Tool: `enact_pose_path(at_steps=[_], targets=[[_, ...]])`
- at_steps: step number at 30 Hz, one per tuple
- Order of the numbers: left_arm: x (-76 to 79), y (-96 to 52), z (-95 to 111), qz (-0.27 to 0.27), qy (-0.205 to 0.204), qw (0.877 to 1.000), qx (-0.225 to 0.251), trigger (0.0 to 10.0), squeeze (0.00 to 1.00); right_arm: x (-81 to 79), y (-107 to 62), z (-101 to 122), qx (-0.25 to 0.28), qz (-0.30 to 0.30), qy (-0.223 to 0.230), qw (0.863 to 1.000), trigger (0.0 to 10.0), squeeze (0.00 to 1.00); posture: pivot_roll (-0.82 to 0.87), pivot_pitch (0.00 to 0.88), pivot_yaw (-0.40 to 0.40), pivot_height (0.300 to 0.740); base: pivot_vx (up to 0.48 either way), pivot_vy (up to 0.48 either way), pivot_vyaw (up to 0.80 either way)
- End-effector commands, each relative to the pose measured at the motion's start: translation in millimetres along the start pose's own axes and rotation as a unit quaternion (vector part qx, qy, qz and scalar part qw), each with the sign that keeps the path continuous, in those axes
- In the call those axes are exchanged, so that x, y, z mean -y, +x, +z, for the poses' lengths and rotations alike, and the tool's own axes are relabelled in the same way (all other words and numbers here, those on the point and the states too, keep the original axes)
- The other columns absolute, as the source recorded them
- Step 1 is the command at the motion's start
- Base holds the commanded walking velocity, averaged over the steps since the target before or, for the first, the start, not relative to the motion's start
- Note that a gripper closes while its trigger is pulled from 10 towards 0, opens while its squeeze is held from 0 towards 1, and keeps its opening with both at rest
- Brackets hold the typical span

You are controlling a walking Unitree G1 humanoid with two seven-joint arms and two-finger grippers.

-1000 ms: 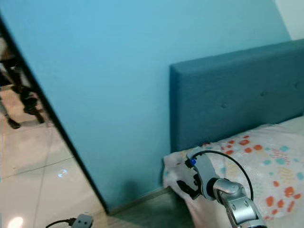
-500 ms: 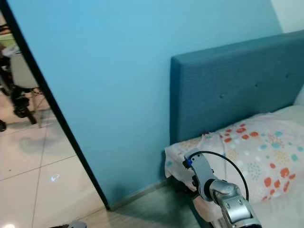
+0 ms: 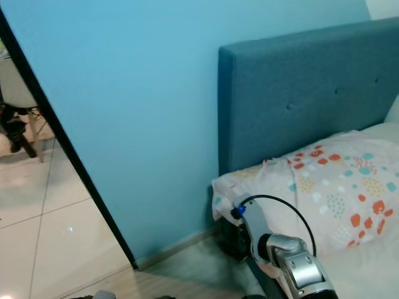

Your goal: Clean up the room

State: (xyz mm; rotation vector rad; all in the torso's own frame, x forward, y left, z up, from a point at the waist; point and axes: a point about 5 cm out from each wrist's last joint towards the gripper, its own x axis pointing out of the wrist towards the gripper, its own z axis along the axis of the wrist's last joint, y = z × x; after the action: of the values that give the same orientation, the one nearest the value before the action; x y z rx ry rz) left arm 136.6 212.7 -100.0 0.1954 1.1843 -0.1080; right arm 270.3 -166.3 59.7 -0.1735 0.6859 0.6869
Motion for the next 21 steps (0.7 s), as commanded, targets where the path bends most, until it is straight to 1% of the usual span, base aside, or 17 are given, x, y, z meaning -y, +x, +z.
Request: enact_pose_path(at_steps=[1,2,3,5,6,7,8,9,10,12,14,15,17,18,19,20,21], targets=[[-0.3,-0.2,-1,0.005,-0.004,1.0,0.004,10.0,0.0,1.9,2.4,-3,-0.024,-0.005,-0.006,1.0,10.0,0.0,-0.08,0.0,0.033,0.555,0.0,0.0,0.0],[-0.3,-0.2,-1,0.005,-0.004,1.0,0.004,10.0,0.0,1.9,2.4,-3,-0.024,-0.005,-0.006,1.0,10.0,0.0,-0.08,0.0,0.033,0.555,0.0,0.0,0.0],[-2.3,-0.1,4,0.011,-0.015,1.0,0.016,10.0,0.0,4.7,3.7,-3,-0.032,-0.013,-0.008,0.999,10.0,0.0,-0.08,0.0,0.033,0.55,0.0,0.0,0.0],[-12.4,-0.8,24,0.041,-0.042,0.997,0.057,10.0,0.0,9.7,6.1,0,-0.039,-0.018,-0.01,0.999,9.9,0.0,-0.07,0.016,0.026,0.54,0.0,0.0,0.0],[-12.4,-0.8,24,0.041,-0.042,0.997,0.057,10.0,0.0,9.7,6.1,0,-0.039,-0.018,-0.01,0.999,9.9,0.0,-0.07,0.016,0.026,0.54,0.0,0.0,0.0],[-19.7,-2.1,36,0.061,-0.053,0.994,0.08,10.0,0.0,11.6,7.3,2,-0.039,-0.019,-0.01,0.999,3.3,0.0,-0.06,0.02,0.023,0.535,0.0,0.0,0.0],[-19.7,-2.1,36,0.061,-0.053,0.994,0.08,10.0,0.0,11.6,7.3,2,-0.039,-0.019,-0.01,0.999,3.3,0.0,-0.06,0.02,0.023,0.535,0.0,0.0,0.0],[-30.3,-4.7,52,0.089,-0.058,0.989,0.106,10.0,0.0,12.3,8.4,3,-0.039,-0.011,-0.012,0.999,0.0,0.0,-0.06,0.028,0.02,0.53,0.0,0.0,0.0],[-30.3,-4.7,52,0.089,-0.058,0.989,0.106,10.0,0.0,12.3,8.4,3,-0.039,-0.011,-0.012,0.999,0.0,0.0,-0.06,0.028,0.02,0.53,0.0,0.0,0.0],[-58.6,-15.8,88,0.168,-0.042,0.971,0.164,10.0,0.0,15.1,12.1,5,-0.037,0.002,-0.009,0.999,0.0,0.0,-0.04,0.047,0.014,0.52,0.0,0.0,0.0],[-74.2,-24.4,106,0.211,-0.037,0.957,0.196,10.0,0.0,17.7,14.7,7,-0.036,0.008,-0.005,0.999,0.0,0.0,-0.03,0.063,0.012,0.51,0.0,0.0,0.0],[-78.2,-27.4,112,0.22,-0.039,0.952,0.209,10.0,0.0,21.3,15.7,7,-0.044,0.003,-0.012,0.999,0.0,0.0,-0.02,0.075,0.011,0.5,0.0,0.0,0.0],[-78.2,-27.4,112,0.22,-0.039,0.952,0.209,10.0,0.0,21.3,15.7,7,-0.044,0.003,-0.012,0.999,0.0,0.0,-0.02,0.075,0.011,0.5,0.0,0.0,0.0],[-78.5,-28.0,114,0.22,-0.039,0.951,0.213,10.0,0.0,23.1,15.9,7,-0.048,-0.001,-0.017,0.999,0.0,0.0,-0.02,0.075,0.011,0.495,0.0,0.0,0.0],[-77.3,-28.2,115,0.217,-0.039,0.951,0.219,10.0,0.0,28.3,16.1,8,-0.051,-0.016,-0.024,0.998,0.0,0.0,-0.02,0.088,0.009,0.49,0.0,0.0,0.0],[-77.3,-28.2,115,0.217,-0.039,0.951,0.219,10.0,0.0,28.3,16.1,8,-0.051,-0.016,-0.024,0.998,0.0,0.0,-0.02,0.088,0.009,0.49,0.0,0.0,0.0],[-74.8,-27.8,116,0.214,-0.035,0.95,0.223,10.0,0.0,37.8,15.3,10,-0.052,-0.047,-0.026,0.997,0.0,0.0,-0.01,0.097,0.008,0.485,0.0,0.0,0.0]])
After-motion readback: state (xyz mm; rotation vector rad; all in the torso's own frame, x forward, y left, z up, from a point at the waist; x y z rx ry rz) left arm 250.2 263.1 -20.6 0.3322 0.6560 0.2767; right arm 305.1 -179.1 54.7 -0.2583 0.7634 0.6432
